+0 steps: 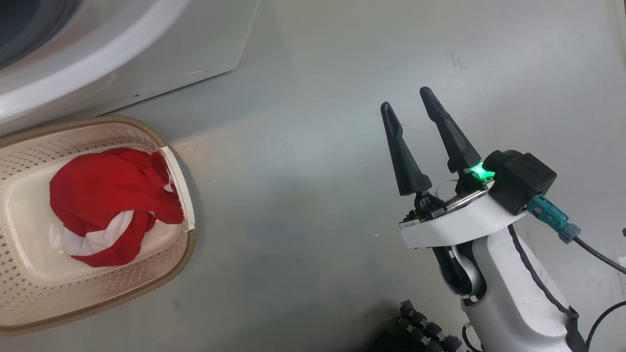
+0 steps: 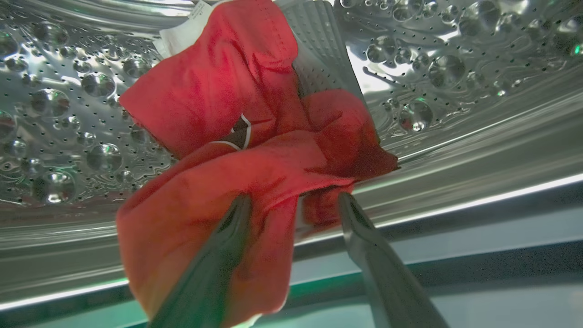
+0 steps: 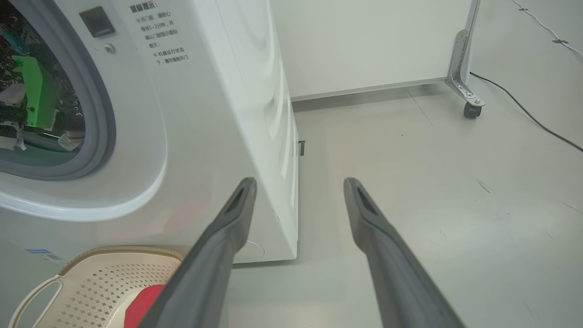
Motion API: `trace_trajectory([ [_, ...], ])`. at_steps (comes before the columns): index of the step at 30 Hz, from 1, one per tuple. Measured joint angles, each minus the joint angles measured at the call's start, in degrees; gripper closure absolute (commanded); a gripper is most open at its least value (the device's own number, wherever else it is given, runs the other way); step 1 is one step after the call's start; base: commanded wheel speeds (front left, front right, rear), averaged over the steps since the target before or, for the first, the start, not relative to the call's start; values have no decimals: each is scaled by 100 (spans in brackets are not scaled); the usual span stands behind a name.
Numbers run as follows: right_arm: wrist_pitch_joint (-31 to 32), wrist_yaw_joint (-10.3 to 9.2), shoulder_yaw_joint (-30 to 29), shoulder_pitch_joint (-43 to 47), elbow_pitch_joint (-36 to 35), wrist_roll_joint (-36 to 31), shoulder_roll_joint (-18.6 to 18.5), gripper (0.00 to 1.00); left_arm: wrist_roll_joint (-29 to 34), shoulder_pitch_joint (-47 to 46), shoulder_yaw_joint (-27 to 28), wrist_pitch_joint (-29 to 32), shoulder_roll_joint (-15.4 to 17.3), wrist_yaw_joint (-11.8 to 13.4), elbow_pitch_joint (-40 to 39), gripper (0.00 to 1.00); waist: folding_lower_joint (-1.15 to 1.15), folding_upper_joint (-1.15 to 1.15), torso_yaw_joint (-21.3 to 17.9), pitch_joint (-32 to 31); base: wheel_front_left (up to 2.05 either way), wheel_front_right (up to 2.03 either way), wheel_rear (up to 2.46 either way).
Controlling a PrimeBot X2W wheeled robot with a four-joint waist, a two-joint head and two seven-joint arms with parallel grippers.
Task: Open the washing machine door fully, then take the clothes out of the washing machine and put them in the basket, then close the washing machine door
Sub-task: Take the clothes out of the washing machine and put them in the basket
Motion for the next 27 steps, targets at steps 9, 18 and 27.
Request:
trace_trajectory([
  [9, 0, 0, 12, -29, 20, 1, 0, 0, 86, -93, -116, 363, 125, 11, 132, 52, -1, 0, -13, 14, 0, 0, 0],
  [18, 0, -1, 26, -120, 22, 9, 0, 0, 198, -160, -130, 509, 155, 67, 188, 100, 0, 0, -29, 14, 0, 0, 0],
  [27, 0, -2, -36, -122, 83, -9, 1, 0, 185, -147, -119, 151, 78, 81, 198, 100, 0, 0, 42, -62, 0, 0, 0],
])
